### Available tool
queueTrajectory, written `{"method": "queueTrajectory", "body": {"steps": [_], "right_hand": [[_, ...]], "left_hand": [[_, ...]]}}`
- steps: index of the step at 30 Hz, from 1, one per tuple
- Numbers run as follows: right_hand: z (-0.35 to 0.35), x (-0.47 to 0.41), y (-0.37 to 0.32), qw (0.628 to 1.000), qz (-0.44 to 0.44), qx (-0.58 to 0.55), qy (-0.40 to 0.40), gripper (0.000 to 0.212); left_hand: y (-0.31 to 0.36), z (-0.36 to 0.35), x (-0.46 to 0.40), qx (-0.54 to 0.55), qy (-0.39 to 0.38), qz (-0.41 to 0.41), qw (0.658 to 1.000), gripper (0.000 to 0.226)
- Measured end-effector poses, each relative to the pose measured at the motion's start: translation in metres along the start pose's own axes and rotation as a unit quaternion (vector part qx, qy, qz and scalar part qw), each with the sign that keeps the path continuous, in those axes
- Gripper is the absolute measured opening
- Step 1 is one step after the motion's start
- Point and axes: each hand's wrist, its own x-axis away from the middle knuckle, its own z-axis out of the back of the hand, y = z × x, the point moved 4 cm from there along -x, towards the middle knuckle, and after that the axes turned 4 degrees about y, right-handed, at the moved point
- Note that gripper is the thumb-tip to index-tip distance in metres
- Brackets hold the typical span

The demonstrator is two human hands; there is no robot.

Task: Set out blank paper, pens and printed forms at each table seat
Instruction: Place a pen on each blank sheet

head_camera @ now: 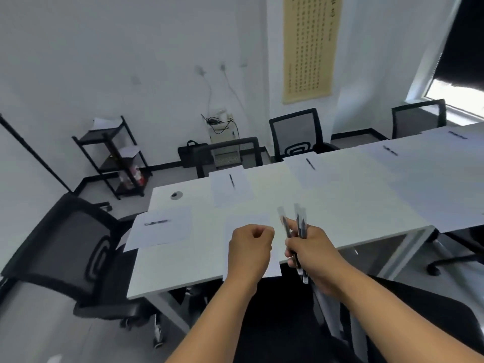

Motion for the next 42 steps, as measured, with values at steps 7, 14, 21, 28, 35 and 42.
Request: {"method": "queueTrajectory", "body": {"steps": [7,14,21,28,35,42], "right_hand": [[-0.035,-0.058,0.025,0.998,-0.035,0.041,-0.030,0.030],[-0.057,-0.112,0.062,0.993,-0.092,0.051,-0.047,0.021],[-0.073,-0.145,0.107,0.984,-0.155,0.062,-0.058,0.024],[-0.064,-0.175,0.150,0.977,-0.191,0.099,-0.016,0.037],[-0.051,-0.189,0.178,0.970,-0.236,0.063,-0.007,0.018],[-0.047,-0.199,0.194,0.965,-0.260,0.046,0.001,0.017]], "left_hand": [[-0.034,0.001,-0.060,0.014,0.018,0.020,1.000,0.032],[-0.079,-0.012,-0.128,0.021,0.006,0.069,0.997,0.039],[-0.138,-0.026,-0.177,0.006,-0.002,0.150,0.989,0.033],[-0.180,-0.034,-0.243,-0.076,0.018,0.191,0.978,0.031],[-0.222,-0.053,-0.281,-0.138,0.025,0.227,0.964,0.049],[-0.248,-0.066,-0.289,-0.144,0.047,0.239,0.959,0.035]]}}
